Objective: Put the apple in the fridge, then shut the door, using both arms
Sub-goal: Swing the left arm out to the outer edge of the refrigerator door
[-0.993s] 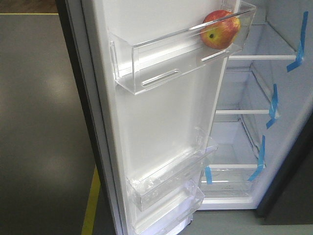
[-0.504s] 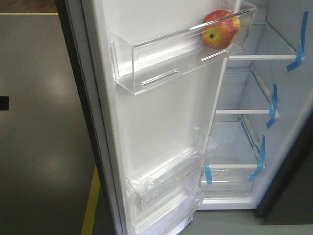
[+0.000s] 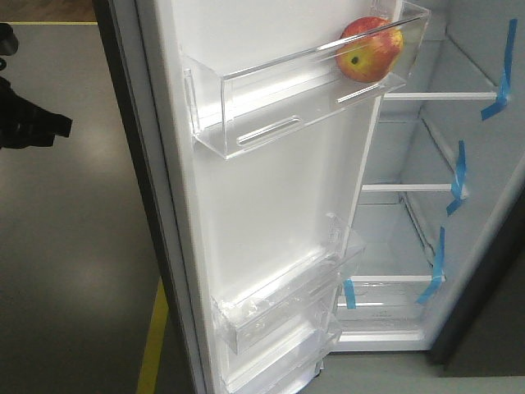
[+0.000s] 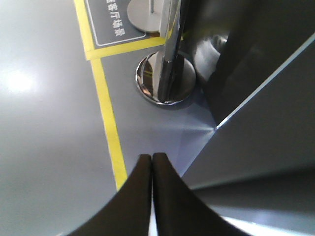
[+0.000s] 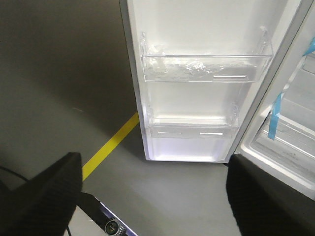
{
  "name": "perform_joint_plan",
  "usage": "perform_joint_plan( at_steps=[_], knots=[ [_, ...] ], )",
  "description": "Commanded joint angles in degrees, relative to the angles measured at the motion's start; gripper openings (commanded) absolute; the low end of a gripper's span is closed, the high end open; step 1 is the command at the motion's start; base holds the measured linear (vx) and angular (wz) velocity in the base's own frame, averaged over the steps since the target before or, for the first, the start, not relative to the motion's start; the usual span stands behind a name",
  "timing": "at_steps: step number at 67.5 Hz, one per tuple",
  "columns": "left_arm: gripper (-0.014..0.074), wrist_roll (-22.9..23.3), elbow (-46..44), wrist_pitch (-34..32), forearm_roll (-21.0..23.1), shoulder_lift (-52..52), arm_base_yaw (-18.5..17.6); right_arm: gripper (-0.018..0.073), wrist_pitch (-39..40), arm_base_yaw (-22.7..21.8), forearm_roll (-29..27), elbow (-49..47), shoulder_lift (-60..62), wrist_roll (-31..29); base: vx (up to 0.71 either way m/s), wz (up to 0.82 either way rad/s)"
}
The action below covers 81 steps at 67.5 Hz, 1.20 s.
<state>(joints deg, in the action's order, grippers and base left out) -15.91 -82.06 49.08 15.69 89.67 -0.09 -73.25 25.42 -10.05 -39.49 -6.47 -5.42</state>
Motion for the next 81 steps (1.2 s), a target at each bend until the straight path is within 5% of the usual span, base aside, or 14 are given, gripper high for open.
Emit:
perform_joint_plan(
  at_steps=[1, 37, 81],
  knots=[
    [-0.0006, -2.25, -4.22, -2.34, 4.74, 0.82, 0.09, 0.0581, -0.25, -0.07, -0.54, -1.46, -1.05, -0.53, 0.0, 0.0],
    [-0.0006, -12.25, -18.46, 1.15, 25.09, 13.86, -1.34, 0.0581, -0.25, -0.07, -0.54, -1.46, -1.05, -0.53, 0.0, 0.0],
    [-0.0006, -15.08, -18.78, 5.14, 25.86, 14.26, -13.54, 0.0581, -0.25, -0.07, -0.54, -1.46, -1.05, -0.53, 0.0, 0.0]
  ],
)
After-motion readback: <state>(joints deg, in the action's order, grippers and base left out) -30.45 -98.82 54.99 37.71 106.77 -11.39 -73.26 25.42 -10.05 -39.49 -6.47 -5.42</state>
